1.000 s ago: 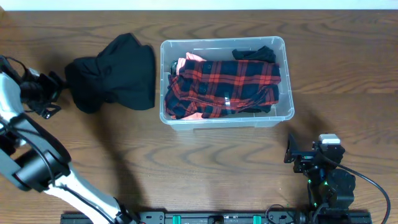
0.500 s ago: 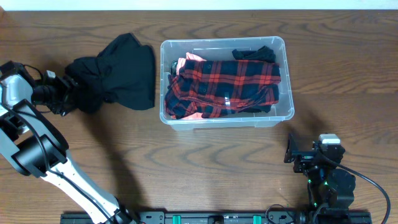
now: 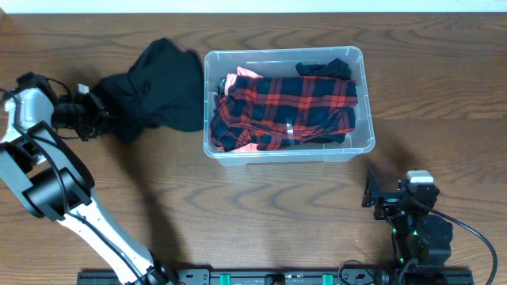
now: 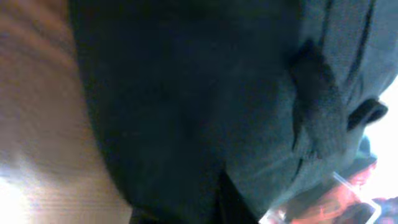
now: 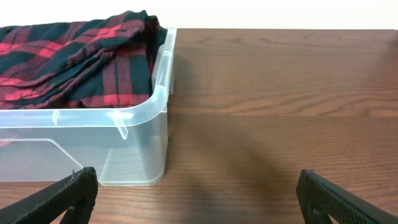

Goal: Pack container
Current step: 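Move the left gripper to the black garment and grasp it, then lift the black garment with the left gripper and carry it over the bin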

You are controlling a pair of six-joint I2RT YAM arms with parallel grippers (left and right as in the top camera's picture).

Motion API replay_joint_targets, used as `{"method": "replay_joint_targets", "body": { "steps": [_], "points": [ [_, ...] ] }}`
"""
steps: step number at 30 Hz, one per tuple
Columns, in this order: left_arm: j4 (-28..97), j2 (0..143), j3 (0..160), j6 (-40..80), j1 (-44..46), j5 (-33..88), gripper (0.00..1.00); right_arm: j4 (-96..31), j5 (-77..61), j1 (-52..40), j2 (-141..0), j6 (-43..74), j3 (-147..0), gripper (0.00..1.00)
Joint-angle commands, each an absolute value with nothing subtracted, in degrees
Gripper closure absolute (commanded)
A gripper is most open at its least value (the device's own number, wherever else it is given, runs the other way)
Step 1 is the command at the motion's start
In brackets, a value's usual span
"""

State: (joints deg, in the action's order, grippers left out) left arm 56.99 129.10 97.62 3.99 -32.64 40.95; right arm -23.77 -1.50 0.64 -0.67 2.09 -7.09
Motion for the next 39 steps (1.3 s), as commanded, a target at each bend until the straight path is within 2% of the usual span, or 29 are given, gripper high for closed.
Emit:
{"method": "replay_joint_targets", "body": {
  "steps": [1, 10, 15, 20, 28, 33, 39],
  "points": [
    [61.28, 124.07, 100.55, 2.57, -32.69, 41.41, 0.94, -23.79, -1.54, 1.1, -0.32, 1.21, -6.96, 0.01],
    [68.79, 94.94, 102.35, 3.03, -28.6, 41.39, 0.94, -23.79, -1.54, 1.1, -0.32, 1.21, -6.96, 0.01],
    [68.93, 80.44, 102.65, 5.5, -21.21, 41.36, 0.94, -23.79, -1.54, 1.1, -0.32, 1.21, -6.96, 0.01],
    [67.13, 72.84, 106.96, 9.45, -10.55, 41.36, 0.94, -23.79, -1.54, 1.1, -0.32, 1.21, -6.96, 0.01],
    [48.69, 74.59, 108.66, 20.4, 10.98, 38.65, 0.94, -23.79, -1.54, 1.1, -0.32, 1.19, -6.96, 0.01],
    [39.03, 81.95, 108.68, 21.08, 23.55, 33.17, 0.94, -23.79, -1.54, 1.1, -0.32, 1.21, -6.96, 0.01],
    [29.65, 91.98, 108.68, 19.14, 30.87, 32.32, 0.94, -23.79, -1.54, 1.1, -0.32, 1.21, -6.96, 0.01]
  ]
}}
